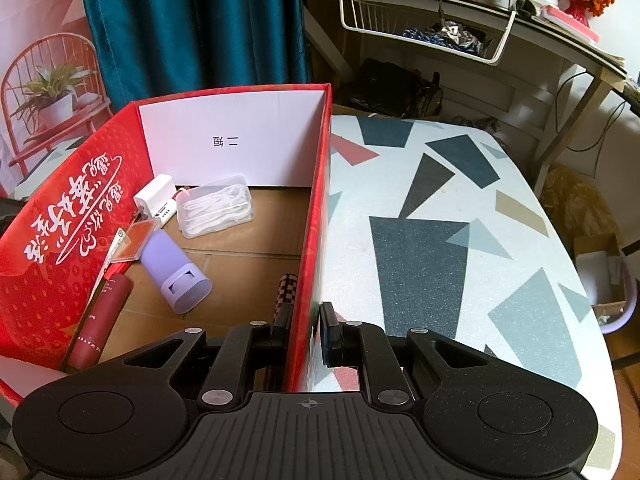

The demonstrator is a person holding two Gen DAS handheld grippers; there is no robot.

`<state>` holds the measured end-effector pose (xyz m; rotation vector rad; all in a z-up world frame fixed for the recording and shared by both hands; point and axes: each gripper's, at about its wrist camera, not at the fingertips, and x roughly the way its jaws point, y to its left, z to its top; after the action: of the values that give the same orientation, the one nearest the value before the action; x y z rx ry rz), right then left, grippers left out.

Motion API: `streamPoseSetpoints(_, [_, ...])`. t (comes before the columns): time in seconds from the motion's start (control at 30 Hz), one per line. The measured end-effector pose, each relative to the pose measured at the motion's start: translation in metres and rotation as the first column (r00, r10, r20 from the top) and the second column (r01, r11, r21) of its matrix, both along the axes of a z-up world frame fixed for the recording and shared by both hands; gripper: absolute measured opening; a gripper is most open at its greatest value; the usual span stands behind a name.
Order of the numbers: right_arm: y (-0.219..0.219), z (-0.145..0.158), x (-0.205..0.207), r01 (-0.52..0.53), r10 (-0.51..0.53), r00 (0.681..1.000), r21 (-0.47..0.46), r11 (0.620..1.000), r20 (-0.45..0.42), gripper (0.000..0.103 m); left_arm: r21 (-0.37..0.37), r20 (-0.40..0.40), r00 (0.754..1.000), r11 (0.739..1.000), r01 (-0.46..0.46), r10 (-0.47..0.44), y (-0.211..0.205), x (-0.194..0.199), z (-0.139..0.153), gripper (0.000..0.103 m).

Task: Organize rigid objects
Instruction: 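Close the left gripper on the black key's ring and lift it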

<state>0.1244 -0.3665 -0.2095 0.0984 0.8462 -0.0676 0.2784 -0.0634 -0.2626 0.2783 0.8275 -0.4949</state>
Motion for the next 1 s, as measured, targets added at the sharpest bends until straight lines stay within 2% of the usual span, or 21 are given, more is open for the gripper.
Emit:
streamPoseSetpoints(0.33, [-0.001,0.001,-0.002,0.0,0.0,1.0,0.005,1.0,0.005,0.013,-0.02,-0.014,0.997,0.997,-0.077,0.076,0.034,-0.012,0.003,0.028])
streamPoseSetpoints(0.43, [-0.001,0.001,-0.002,0.0,0.0,1.0,0.006,1.0,0.006,0.013,-0.045,0.001,0.998,0.997,-0.056,0.056,0.027,-0.009,0.005,0.029])
streamPoseSetpoints(0.57, [-0.001,0.001,-0.003,-0.001,0.001,1.0,0.005,1.0,0.005,0.013,-0.01,0.031,1.0,1.0,0.0,0.0,0.006,-0.004,0.001,0.033])
streamPoseSetpoints(0.87, [-0.001,0.001,-0.002,-0.005,0.005,1.0,0.004,1.0,0.005,0.013,-0.02,0.048,0.999,1.0,-0.011,0.012,-0.004,0.016,-0.008,0.037])
streamPoseSetpoints(0.9, [-0.001,0.001,-0.002,-0.005,0.005,1.0,0.005,1.0,0.006,0.013,-0.027,0.045,0.999,1.0,-0.009,0.011,-0.003,0.016,-0.008,0.035])
streamPoseSetpoints(0.93, [-0.001,0.001,-0.002,-0.004,0.004,1.0,0.006,1.0,0.006,0.013,-0.031,0.045,0.999,0.999,-0.006,0.007,-0.003,0.015,-0.008,0.028])
streamPoseSetpoints(0.97, [-0.001,0.001,-0.002,-0.004,0.004,1.0,0.006,1.0,0.007,0.013,-0.032,0.047,0.999,0.999,-0.001,0.002,-0.003,0.013,-0.007,0.025])
streamPoseSetpoints(1.0, [-0.001,0.001,-0.002,-0.005,0.004,1.0,0.005,1.0,0.006,0.013,-0.024,0.053,0.999,1.0,0.006,-0.004,-0.003,0.012,-0.007,0.01])
